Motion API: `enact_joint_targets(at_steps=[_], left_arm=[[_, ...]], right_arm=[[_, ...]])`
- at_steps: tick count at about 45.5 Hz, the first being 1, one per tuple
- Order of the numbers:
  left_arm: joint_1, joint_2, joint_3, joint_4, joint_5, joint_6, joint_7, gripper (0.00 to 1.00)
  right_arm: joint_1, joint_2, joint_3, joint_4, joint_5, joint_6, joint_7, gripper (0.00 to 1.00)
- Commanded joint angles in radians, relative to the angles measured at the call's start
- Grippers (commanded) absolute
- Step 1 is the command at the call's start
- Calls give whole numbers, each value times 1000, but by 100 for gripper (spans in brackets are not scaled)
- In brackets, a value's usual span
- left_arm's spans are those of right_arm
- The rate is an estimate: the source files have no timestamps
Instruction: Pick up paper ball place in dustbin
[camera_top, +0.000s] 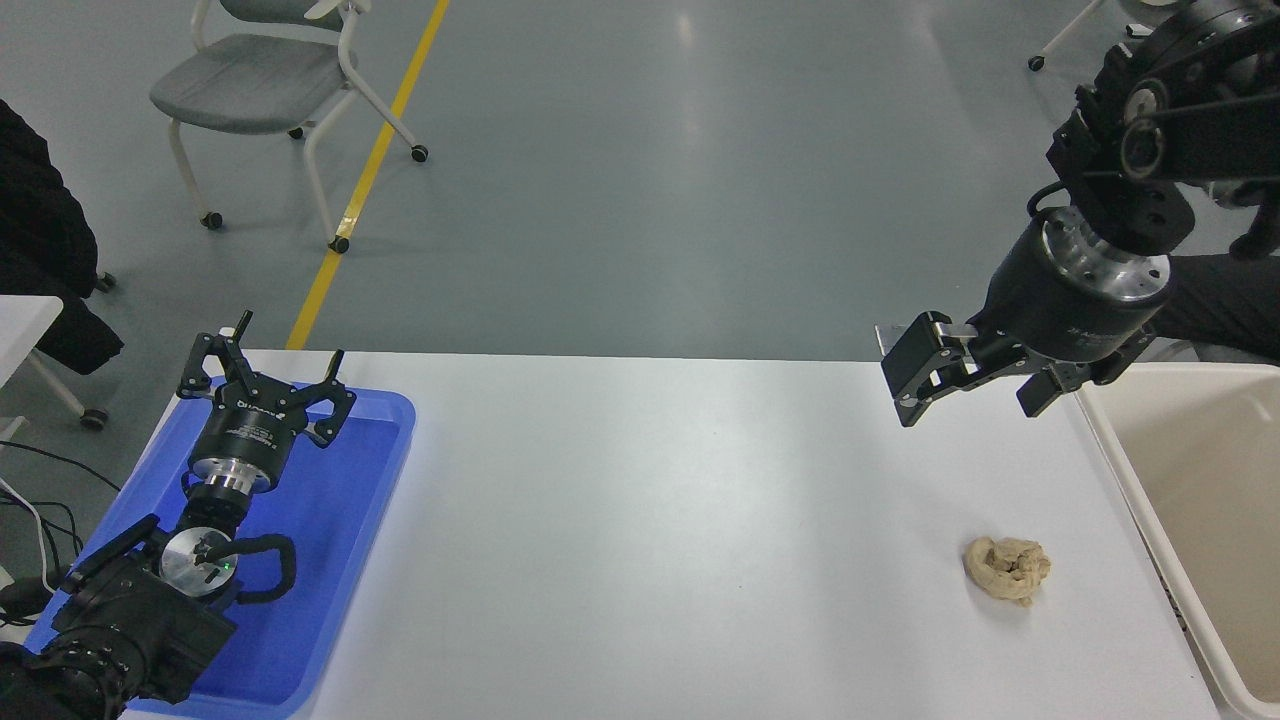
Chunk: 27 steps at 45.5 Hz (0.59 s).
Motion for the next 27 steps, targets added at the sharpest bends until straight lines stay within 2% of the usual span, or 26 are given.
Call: enact_joint_targets(at_steps=[1,16,27], left_arm=[[-2,-2,0,0,-2,0,2,100],[-2,-2,1,-3,0,0,0,100],[-2,-2,1,0,0,0,0,100]], right_arm=[[-7,8,-6,-9,5,-1,1,100],[-48,-36,-18,-49,-24,-1,3,100],[-145,-225,-3,-74,-211,-13,9,100]])
